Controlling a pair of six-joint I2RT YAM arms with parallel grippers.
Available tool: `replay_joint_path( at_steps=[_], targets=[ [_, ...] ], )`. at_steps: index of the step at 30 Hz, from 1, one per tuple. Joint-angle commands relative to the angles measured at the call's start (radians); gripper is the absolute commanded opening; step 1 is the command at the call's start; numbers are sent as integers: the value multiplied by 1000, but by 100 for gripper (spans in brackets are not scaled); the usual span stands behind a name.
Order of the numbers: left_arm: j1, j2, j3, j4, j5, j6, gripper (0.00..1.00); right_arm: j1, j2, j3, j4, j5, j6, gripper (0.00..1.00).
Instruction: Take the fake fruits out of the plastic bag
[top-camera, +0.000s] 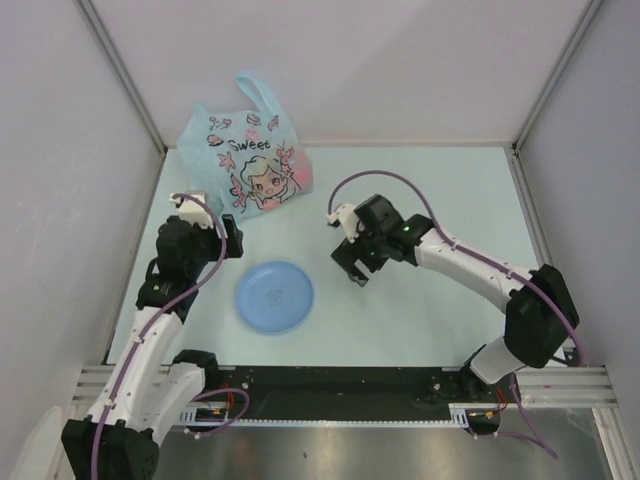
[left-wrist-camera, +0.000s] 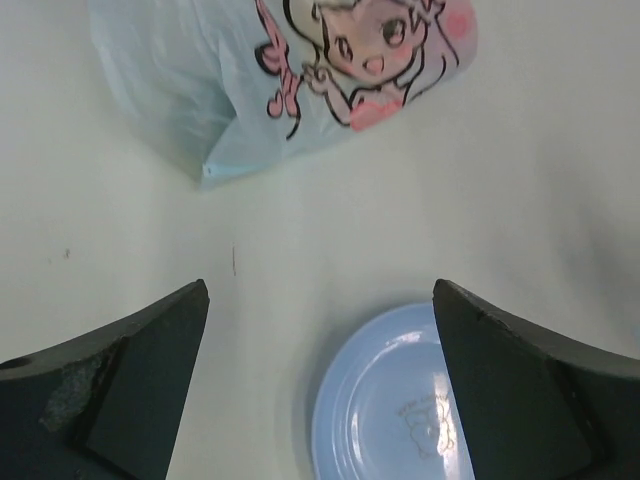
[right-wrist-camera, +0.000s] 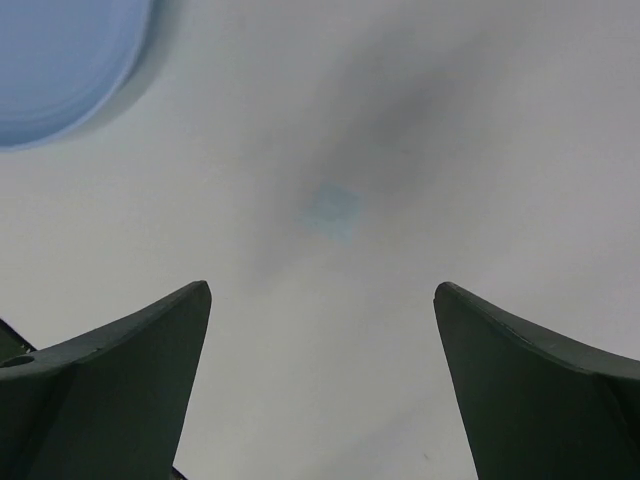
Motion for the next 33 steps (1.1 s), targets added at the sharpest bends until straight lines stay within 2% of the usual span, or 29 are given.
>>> replay_joint_path(
  at_steps=[1,3,8,13,23,29,32,33],
  targets=[
    [8,24,0,-132,32,-93,100,124,46,59,45,-20,-85,100],
    [13,9,-12,-134,33,-133,100,141,107,84,63,-83,-93,100],
    [51,-42,-46,-131,121,-173,100,176,265,216,109,-137,106,95],
    [105,-112,-77,-122,196,-187,100,184,383,309,118,-93,169,93],
    [186,-206,-109,-140,213,-196,100,201,517,319,163,-36,202,91],
    [207,-233,-120,-133,211,-198,100,217,575,345,192,-28,186,80],
    [212,-240,-123,-133,207,-198,100,231,592,337,213,16,177,67],
    [214,-243,-124,-133,208,-198,100,233,592,336,218,33,174,57]
  ],
)
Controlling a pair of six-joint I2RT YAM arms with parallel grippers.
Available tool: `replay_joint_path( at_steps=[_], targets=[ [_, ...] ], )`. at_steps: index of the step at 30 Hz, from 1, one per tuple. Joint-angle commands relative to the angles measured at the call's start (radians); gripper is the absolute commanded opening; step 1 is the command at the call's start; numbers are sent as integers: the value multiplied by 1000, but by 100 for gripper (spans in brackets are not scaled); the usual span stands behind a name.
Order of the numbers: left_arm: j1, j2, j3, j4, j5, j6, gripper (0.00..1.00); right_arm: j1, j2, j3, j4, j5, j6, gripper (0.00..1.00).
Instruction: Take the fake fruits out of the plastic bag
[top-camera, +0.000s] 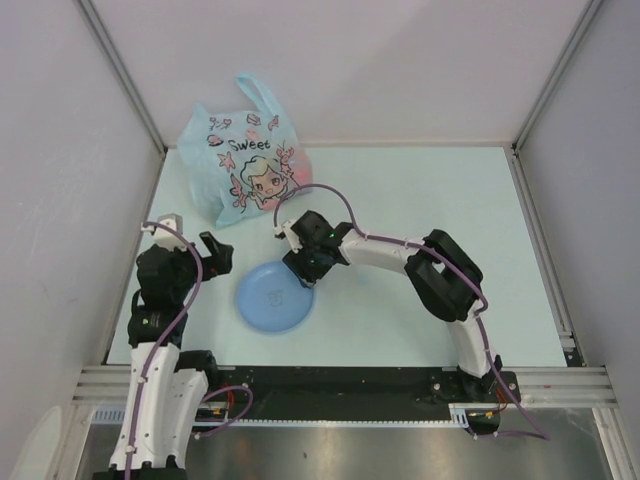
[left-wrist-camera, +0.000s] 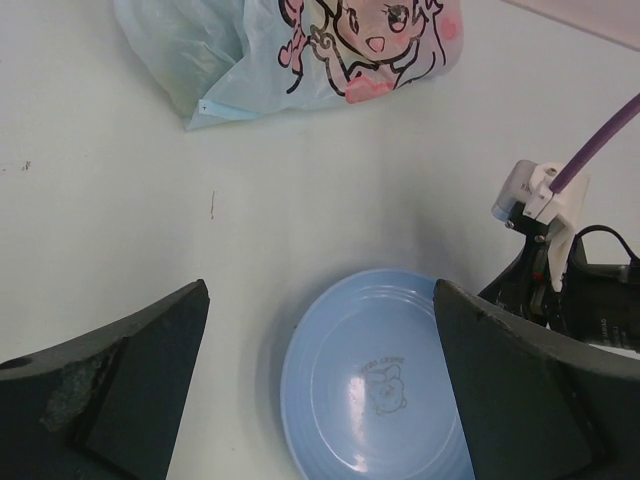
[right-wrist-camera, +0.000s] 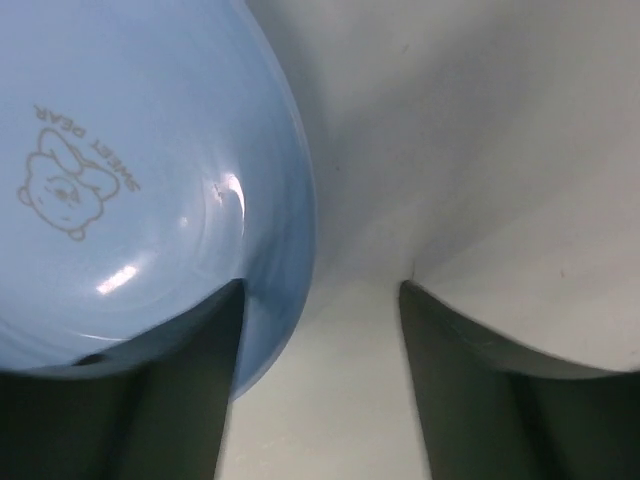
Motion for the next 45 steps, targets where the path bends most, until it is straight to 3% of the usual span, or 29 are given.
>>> replay_joint_path(
  at_steps=[1,7,12,21,34,35,38,41,45],
  targets=[
    [14,-14,-13,10,21,-18,100,19,28,22,42,69,-9,51],
    [14,-3,-30,39,52,-29,99,-13,-53,-85,57,153,-64,22],
    [12,6,-39,65,93,-25,98,-124,-183,-234,28,160,-106,1],
    [8,18,-67,122,130,-24,97,-260,-450,-568,3,134,-204,0],
    [-12,84,-87,177,163,-19,96,-309,-567,-736,0,148,-232,0],
    [-12,86,-84,177,163,-21,96,-320,-567,-740,-3,149,-232,12],
    [-12,116,-48,165,157,-16,96,-329,-587,-681,-33,97,-227,63],
    [-14,188,112,134,137,-9,97,-334,-602,-513,-110,-13,-213,80],
    [-16,345,375,113,112,-13,100,-372,-595,-287,-121,-113,-129,88]
  ],
)
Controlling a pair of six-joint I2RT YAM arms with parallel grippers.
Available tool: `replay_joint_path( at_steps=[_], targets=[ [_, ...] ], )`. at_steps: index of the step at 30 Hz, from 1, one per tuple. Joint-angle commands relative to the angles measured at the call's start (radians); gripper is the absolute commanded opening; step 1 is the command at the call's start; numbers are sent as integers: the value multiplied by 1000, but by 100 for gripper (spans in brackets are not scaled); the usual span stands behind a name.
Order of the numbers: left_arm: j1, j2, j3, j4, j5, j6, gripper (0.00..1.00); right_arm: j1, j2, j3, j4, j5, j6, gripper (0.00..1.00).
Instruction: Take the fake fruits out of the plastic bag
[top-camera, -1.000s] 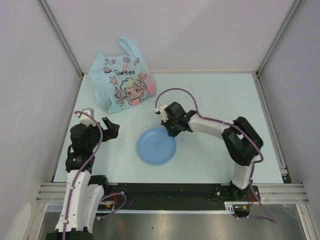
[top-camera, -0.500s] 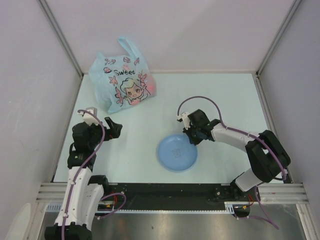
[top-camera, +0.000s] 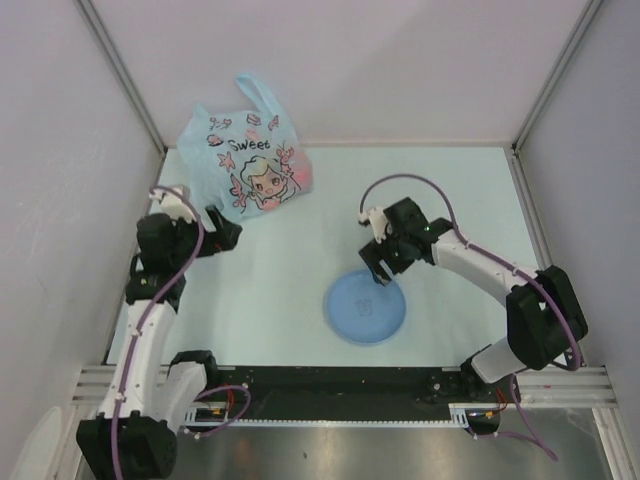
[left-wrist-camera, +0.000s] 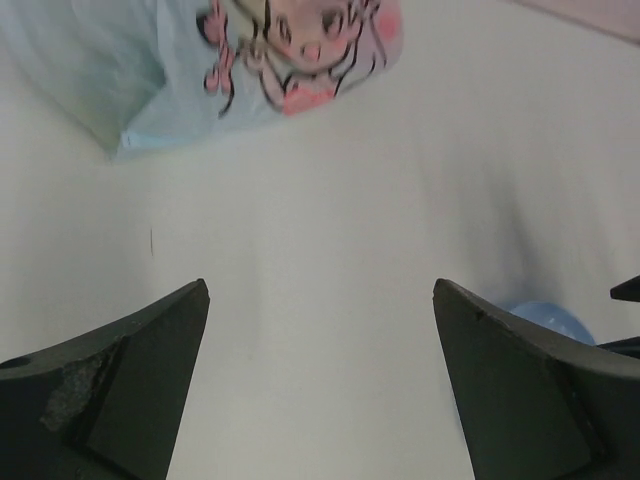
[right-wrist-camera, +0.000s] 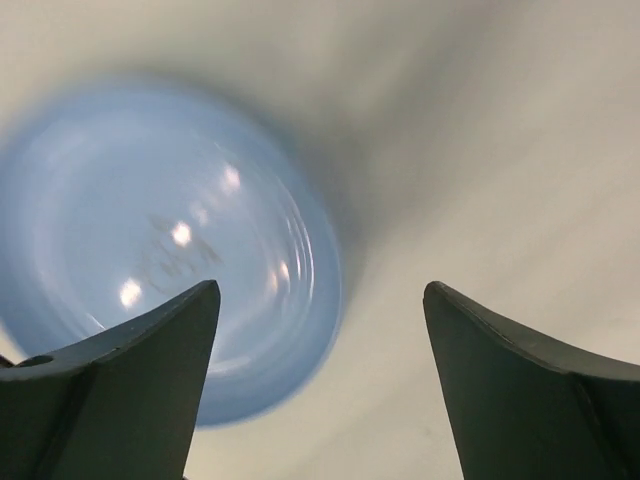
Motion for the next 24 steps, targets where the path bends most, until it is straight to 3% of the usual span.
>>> replay_joint_path(
  at_steps=[1,8,13,17,19,24],
  targets=[
    [-6,132,322,47,-37,5,100,-41,-15,276,15,-152,95,88],
    [-12,509,840,6,-291,45,100,-146,151,474,121,-166,196,86],
    [-18,765,965,50,-243,139,100,-184,252,526,239,-153,267,86],
    [-55,884,1011,121,-509,105,100,-189,282,528,270,-153,320,85],
    [-58,931,1047,132,-564,140,100,-184,285,528,277,-164,333,85],
    [-60,1077,1175,129,-500,68,100,-164,306,569,276,-140,273,85]
  ],
)
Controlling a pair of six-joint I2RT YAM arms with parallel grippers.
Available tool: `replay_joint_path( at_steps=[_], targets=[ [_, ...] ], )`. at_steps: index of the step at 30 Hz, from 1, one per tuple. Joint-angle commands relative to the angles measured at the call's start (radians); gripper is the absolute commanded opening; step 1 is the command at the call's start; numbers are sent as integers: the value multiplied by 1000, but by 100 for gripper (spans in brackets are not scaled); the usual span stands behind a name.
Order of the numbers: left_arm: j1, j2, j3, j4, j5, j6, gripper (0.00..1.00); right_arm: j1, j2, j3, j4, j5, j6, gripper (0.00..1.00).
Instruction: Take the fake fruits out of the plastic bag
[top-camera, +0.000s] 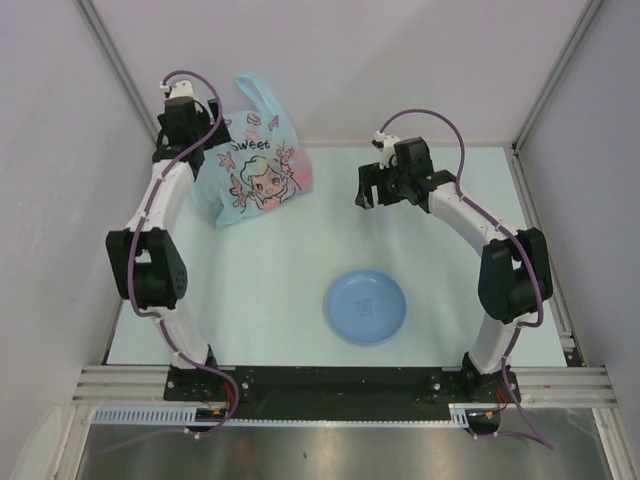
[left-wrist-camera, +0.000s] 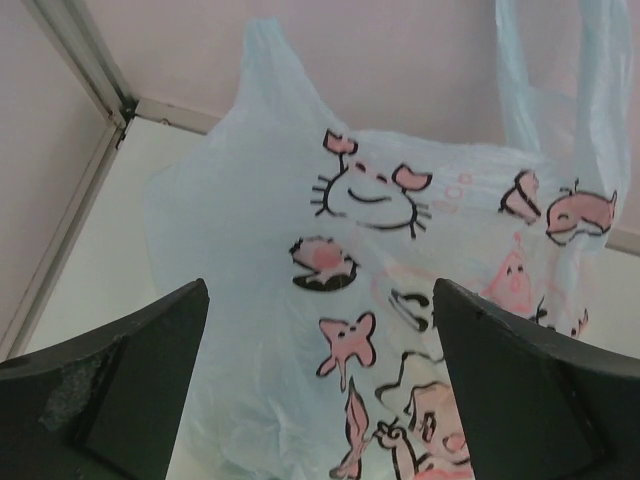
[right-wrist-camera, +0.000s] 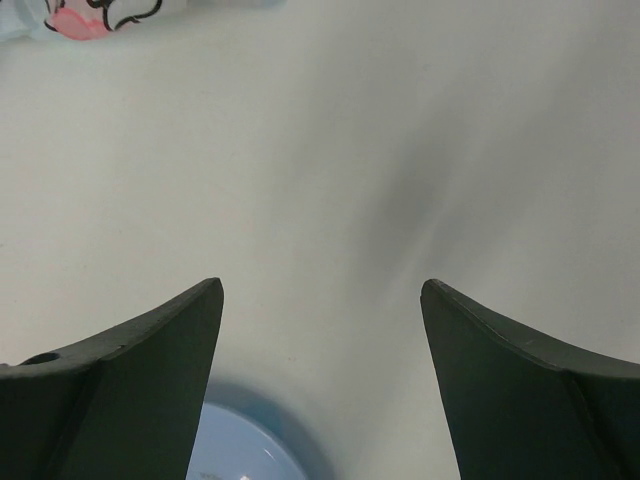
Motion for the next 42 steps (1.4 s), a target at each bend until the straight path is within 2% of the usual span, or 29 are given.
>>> replay_joint_path(
  at_steps=[1,5,9,15,20,22,23,25,26,27,29,31,32,33,35,37,42],
  targets=[
    [-1,55,172,56,-32,-19,100,14,18,89,45,10,-29,85],
    [-35,150,284,84,-98,29,100,16,101,144,-6,15,-55,85],
    [-14,231,335,95,-208,-33,100,4,190,223,-55,21,-91,86],
    [34,325,401,110,-240,-121,100,33,319,387,-46,44,-146,87],
    [54,404,398,90,-162,-166,98,79,367,467,-44,79,-207,87],
    [52,406,382,90,-118,-170,89,90,361,461,-43,95,-207,87],
    [45,401,364,93,-77,-164,68,91,356,454,-41,96,-204,87],
    [36,386,344,104,-14,-134,40,96,344,427,-41,89,-200,87],
    [23,377,321,107,28,-115,6,96,330,418,-43,82,-200,87],
    [17,347,309,101,133,-86,0,97,325,402,-43,75,-198,87],
    [2,291,208,72,253,-83,0,96,307,388,-38,73,-200,87],
    [-1,153,88,70,356,-106,0,97,290,362,-29,75,-207,86],
    [-3,95,-41,69,375,-111,0,99,282,353,-24,75,-218,86],
    [-29,-3,-103,61,390,-112,0,100,267,347,-21,69,-223,86],
    [-41,-98,-246,-24,364,-120,0,97,256,332,-23,62,-229,85],
    [-40,-199,-318,-144,332,-132,0,96,252,330,-23,52,-226,84],
    [-41,-381,-544,-186,267,-111,0,96,264,425,-18,-32,-185,83]
  ],
)
